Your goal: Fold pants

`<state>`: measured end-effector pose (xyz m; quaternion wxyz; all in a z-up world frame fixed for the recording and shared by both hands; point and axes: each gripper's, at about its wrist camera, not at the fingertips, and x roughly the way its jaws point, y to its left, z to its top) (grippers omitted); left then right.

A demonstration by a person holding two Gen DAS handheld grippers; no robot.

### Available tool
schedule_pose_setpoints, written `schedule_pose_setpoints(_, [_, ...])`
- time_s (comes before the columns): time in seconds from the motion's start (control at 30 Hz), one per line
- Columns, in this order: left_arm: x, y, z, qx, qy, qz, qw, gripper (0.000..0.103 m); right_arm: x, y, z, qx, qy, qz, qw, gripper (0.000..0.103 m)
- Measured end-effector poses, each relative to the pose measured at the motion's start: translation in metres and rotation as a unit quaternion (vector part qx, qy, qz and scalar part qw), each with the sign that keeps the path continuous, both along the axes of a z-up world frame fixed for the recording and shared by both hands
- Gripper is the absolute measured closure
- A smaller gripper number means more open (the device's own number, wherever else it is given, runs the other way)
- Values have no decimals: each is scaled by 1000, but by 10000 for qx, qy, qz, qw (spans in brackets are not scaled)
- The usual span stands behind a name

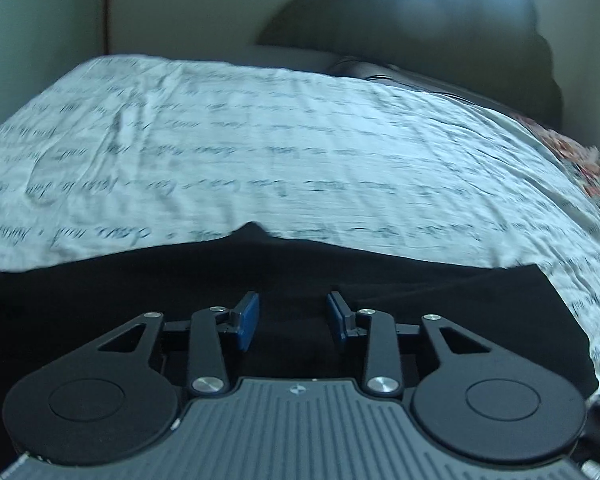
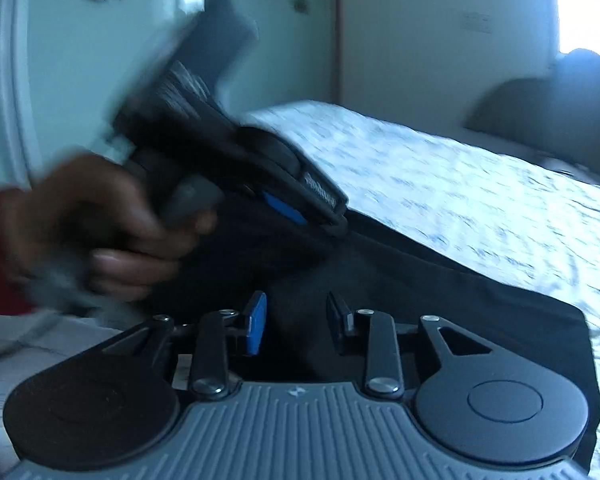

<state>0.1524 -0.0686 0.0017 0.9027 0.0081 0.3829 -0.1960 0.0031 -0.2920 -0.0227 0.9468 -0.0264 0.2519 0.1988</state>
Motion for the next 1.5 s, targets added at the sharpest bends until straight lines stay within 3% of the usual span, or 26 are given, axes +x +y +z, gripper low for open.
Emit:
schedule_pose_setpoints(0.13, [3, 7, 0, -106, 152, 92, 9998, 62, 7, -42, 3, 463, 125, -607, 9970, 71])
schedule_pose_setpoints(0.27, [-7, 3, 0, 117, 97, -22, 9999, 58, 22, -48, -27, 206, 857, -815, 9928, 71])
schedule_pose_setpoints(0.33, [-12, 2, 2, 205, 39, -88, 9997, 57, 18, -38, -29, -168, 694, -845, 9939, 71])
schedule_pose_setpoints(0.43, [-21, 1, 3, 228, -28, -177, 9996, 46, 15, -39, -19, 31, 440, -790, 9959, 70])
schedule_pose_setpoints(0.63, [-34, -4, -4, 539, -135, -210, 9982, 42, 21, -9, -34, -590, 602, -713, 9939, 70])
schedule_pose_setpoints(0.8, [-40, -1, -9, 610, -111, -141, 9980, 34, 21, -2, -24, -331, 460, -1077, 9926, 69])
schedule_pose_setpoints(0.9, [-45, -1, -9, 704, -162, -139, 9973, 31, 17, 5, -24, -389, 569, -1213, 9902, 62])
schedule_pose_setpoints(1.3, [-64, 5, -16, 969, -270, -215, 9947, 22, 6, 27, -21, -598, 753, -1313, 9867, 57])
schedule_pose_setpoints(1.5, [-71, 23, -9, 862, -320, -45, 9958, 21, 4, 34, -10, -721, 625, -1364, 9860, 56])
